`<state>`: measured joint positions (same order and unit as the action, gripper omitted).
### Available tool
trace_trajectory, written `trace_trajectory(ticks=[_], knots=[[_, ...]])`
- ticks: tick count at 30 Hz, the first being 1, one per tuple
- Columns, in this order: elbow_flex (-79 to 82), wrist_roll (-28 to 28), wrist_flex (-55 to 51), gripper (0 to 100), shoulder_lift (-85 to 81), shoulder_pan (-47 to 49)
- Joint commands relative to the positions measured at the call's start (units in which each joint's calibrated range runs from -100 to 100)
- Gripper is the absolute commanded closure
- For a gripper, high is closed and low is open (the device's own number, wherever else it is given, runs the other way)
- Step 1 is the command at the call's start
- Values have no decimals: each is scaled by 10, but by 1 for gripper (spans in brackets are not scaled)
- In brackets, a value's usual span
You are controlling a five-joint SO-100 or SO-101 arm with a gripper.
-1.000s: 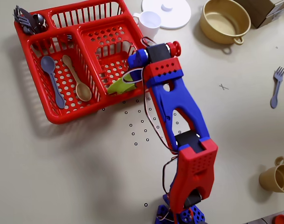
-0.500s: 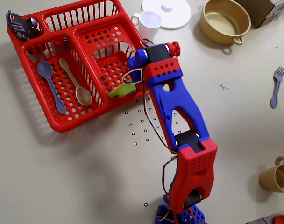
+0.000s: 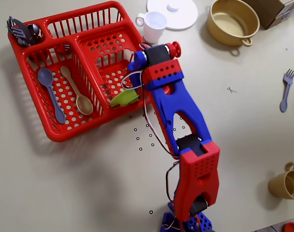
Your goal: Grasp the plate, place it on the cross drawn on the table.
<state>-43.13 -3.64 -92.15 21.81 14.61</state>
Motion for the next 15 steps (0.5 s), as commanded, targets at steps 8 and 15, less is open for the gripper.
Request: trace_trajectory(ticks=[8, 15], knots=[[-137, 12, -19, 100, -38, 24], [-141, 12, -19, 100, -50, 25]])
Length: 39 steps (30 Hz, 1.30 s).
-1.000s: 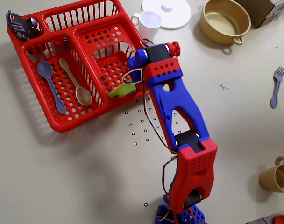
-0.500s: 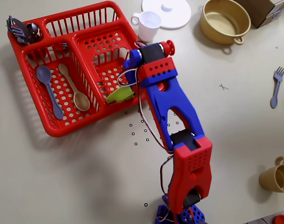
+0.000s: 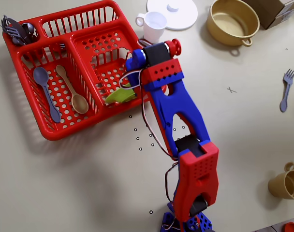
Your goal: Grasp the plate, place it on the cross drawn on the table.
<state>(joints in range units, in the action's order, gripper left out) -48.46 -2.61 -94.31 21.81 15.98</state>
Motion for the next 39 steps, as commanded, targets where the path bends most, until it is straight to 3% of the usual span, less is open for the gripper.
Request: trace_trajectory(ticks=[1, 17, 29, 32, 39], knots=[[-87, 1, 2, 100, -53, 13], [-128, 19, -42, 100, -86, 30], [-120, 39, 79, 100, -104, 28], [-132, 17, 20, 100, -100, 27], [-149, 40, 92, 100, -102, 24]])
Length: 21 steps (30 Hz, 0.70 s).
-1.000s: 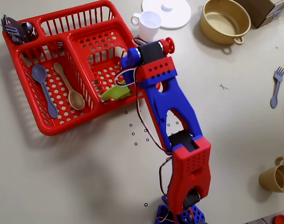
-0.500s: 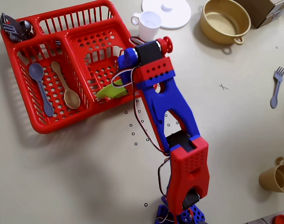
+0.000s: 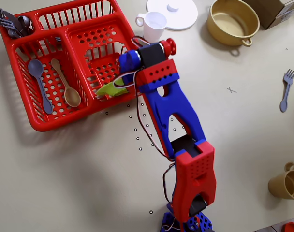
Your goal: Grasp the plate, place it on the cross drawn on the table.
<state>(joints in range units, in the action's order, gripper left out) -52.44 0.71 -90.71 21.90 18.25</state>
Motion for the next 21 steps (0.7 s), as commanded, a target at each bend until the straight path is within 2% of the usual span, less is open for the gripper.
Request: trace_trajectory(ticks=[1, 15, 21], knots=[[-114, 8, 62, 100, -101, 1], [-136, 14, 220, 100, -106, -7], [-123, 17, 231, 100, -126, -9]])
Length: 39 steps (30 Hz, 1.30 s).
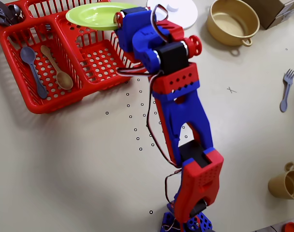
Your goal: Grasp the plate, place it on the cross drawn on the table.
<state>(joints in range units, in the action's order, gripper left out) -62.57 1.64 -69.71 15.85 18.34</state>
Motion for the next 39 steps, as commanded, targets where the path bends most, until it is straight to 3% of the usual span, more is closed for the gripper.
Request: trace_trajectory(ticks=[1, 17, 28, 39], knots=[[-16, 9, 25, 100, -71, -12], [80, -15, 78, 100, -137, -163], [275, -21, 173, 100, -209, -308], [526, -85, 319, 100, -213, -447]])
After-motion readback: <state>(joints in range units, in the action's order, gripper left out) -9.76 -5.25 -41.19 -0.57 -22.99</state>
